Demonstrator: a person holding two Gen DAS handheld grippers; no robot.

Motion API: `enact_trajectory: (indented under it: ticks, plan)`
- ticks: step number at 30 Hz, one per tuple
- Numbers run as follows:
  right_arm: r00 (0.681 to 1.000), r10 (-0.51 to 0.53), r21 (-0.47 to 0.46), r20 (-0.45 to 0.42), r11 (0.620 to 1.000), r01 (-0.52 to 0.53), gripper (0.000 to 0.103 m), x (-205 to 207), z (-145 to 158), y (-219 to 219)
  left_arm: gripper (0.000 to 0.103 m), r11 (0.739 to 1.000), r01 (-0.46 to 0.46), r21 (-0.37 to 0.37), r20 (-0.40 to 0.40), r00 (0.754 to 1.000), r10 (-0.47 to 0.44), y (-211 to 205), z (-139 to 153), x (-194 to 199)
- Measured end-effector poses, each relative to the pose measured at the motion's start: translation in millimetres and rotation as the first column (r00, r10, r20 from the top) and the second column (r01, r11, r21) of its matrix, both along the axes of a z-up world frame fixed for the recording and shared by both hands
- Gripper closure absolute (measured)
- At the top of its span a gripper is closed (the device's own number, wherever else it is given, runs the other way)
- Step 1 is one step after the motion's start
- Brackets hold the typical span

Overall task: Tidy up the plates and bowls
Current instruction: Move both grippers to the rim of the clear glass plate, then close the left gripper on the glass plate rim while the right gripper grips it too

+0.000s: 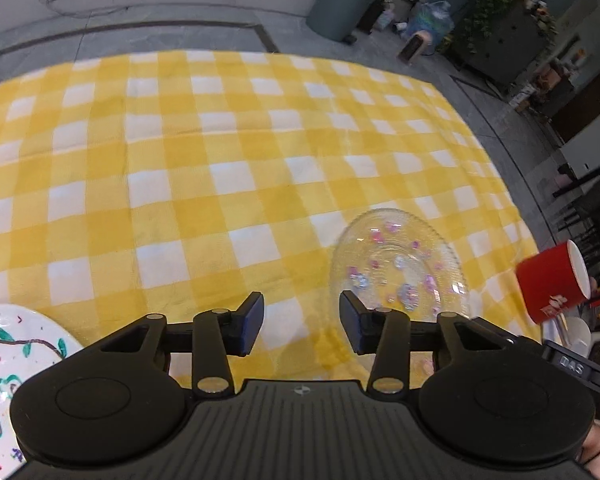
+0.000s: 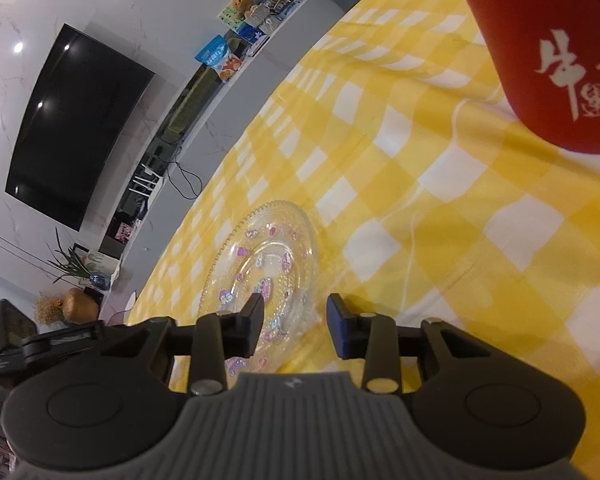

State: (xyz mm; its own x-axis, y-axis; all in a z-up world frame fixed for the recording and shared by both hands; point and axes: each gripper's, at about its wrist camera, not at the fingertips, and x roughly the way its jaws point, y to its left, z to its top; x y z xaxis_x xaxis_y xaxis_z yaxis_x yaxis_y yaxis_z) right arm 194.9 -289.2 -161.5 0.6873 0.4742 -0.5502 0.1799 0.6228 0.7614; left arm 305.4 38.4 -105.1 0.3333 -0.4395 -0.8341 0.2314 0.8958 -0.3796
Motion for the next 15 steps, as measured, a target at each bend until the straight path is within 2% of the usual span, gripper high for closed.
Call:
enact_trajectory:
  ticks: [2,6,15]
  plan:
    - [1.000,-0.001,0.012,0.006,1.000,0.001,0.069,1,-2,-1,0.068,0.999,-0.025,-0.045,-0.055,0.998,0.022,4,-8,5]
    - [1.000,0.003,0.038,0.020,0.999,-0.004,0.069,2,-5,-3,0.068,0.992,-0.049,-0.114,-0.063,0.997,0.042,10,-14,7]
    - [0.999,-0.014,0.086,0.031,0.996,0.011,0.069,5,-11,-6,0.068,0.990,-0.053,-0.134,-0.066,0.997,0.045,5,-17,13]
